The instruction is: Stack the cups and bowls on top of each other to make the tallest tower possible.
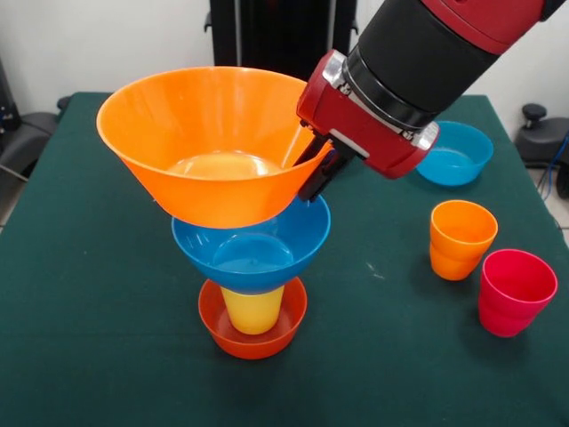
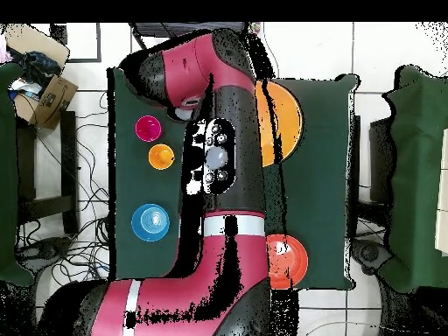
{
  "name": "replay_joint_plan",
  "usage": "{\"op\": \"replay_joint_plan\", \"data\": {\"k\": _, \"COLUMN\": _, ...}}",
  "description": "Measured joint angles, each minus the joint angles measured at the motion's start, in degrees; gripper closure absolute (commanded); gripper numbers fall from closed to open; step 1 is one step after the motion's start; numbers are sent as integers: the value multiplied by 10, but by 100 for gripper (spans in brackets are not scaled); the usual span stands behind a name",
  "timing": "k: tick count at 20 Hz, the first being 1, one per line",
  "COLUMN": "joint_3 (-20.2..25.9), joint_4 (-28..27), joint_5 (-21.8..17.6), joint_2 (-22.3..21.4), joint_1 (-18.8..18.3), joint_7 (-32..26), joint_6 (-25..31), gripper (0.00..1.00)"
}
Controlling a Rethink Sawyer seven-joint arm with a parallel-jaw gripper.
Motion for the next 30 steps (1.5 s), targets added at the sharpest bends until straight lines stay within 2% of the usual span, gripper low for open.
{"op": "replay_joint_plan", "data": {"k": 30, "joint_3": 0, "joint_4": 0, "joint_5": 11, "joint_2": 4, "joint_1": 2, "joint_7": 0, "joint_6": 0, "gripper": 100}}
